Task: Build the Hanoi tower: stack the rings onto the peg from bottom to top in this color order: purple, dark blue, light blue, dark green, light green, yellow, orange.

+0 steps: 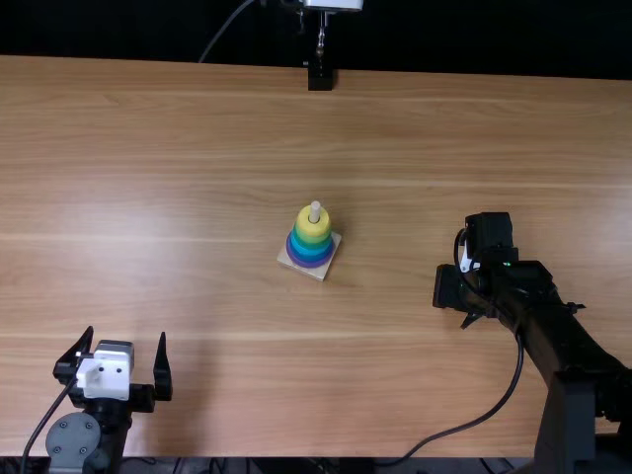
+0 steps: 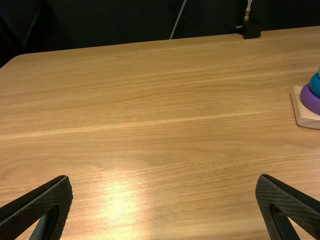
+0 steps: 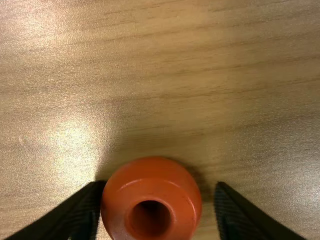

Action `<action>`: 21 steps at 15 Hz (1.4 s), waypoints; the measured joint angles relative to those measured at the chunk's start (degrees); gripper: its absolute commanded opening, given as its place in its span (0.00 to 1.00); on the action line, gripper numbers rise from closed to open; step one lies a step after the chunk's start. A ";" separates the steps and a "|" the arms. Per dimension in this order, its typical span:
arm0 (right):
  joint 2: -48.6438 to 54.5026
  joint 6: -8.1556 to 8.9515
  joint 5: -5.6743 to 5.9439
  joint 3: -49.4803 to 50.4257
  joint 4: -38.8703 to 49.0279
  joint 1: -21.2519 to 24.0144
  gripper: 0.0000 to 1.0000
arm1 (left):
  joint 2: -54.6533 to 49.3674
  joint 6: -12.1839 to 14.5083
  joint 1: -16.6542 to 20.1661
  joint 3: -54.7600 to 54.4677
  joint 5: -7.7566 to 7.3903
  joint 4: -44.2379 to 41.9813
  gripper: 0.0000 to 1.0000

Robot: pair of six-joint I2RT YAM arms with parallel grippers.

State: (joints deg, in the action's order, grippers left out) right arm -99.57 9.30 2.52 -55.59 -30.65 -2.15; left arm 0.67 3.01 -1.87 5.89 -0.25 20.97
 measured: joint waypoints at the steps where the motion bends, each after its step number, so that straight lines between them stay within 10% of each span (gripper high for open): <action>1: 0.00 0.00 0.00 0.00 0.00 0.00 0.05 | 0.00 -0.02 -0.02 0.02 0.00 -0.02 1.00; 21: 1.42 -0.04 0.52 -42.53 -31.39 -24.48 0.04 | 0.00 0.00 0.00 0.02 0.02 0.00 1.00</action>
State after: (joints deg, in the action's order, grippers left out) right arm -98.15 9.26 3.05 -98.13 -62.04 -26.63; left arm 0.67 3.01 -1.87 5.91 -0.23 20.97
